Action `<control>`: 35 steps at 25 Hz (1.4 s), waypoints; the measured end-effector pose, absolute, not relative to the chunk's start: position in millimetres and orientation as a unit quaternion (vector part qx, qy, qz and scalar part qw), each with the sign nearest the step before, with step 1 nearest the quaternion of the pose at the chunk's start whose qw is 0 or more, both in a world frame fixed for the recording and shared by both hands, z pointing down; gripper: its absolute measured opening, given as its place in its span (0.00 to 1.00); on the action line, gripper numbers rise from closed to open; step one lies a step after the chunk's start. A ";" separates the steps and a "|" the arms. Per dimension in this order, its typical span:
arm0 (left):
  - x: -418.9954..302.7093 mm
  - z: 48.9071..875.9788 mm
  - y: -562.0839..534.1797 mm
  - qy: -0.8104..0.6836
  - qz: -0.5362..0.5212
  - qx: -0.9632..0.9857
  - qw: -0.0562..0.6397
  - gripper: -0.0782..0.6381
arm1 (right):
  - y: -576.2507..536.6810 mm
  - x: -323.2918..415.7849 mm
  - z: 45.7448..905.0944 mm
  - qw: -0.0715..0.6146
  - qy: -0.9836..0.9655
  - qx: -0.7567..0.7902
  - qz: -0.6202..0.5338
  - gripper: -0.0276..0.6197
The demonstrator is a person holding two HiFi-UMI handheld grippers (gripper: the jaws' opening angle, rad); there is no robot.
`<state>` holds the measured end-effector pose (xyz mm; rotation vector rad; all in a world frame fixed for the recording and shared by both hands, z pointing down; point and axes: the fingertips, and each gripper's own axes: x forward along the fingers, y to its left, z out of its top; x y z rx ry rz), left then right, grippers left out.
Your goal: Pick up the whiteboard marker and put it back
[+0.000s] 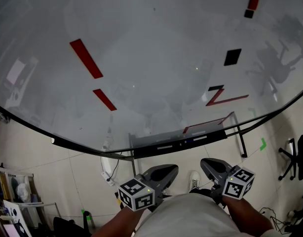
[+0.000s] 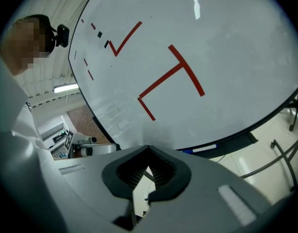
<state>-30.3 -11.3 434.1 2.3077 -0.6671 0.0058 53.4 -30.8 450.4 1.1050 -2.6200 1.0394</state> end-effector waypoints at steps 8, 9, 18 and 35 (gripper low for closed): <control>-40.3 436.6 3.6 -0.226 0.023 0.911 0.345 0.13 | -9.6 38.0 435.7 0.053 -0.867 0.380 0.319 0.05; -39.7 437.7 6.2 -0.223 0.027 0.912 0.343 0.13 | -8.0 37.7 433.0 0.052 -0.868 0.381 0.313 0.05; -21.0 436.1 24.4 -0.278 0.019 0.896 0.345 0.13 | 0.2 60.9 429.9 0.043 -0.879 0.344 0.328 0.05; 38.1 425.3 74.9 -0.423 0.024 0.852 0.308 0.13 | 42.6 130.6 427.1 0.048 -0.920 0.215 0.323 0.05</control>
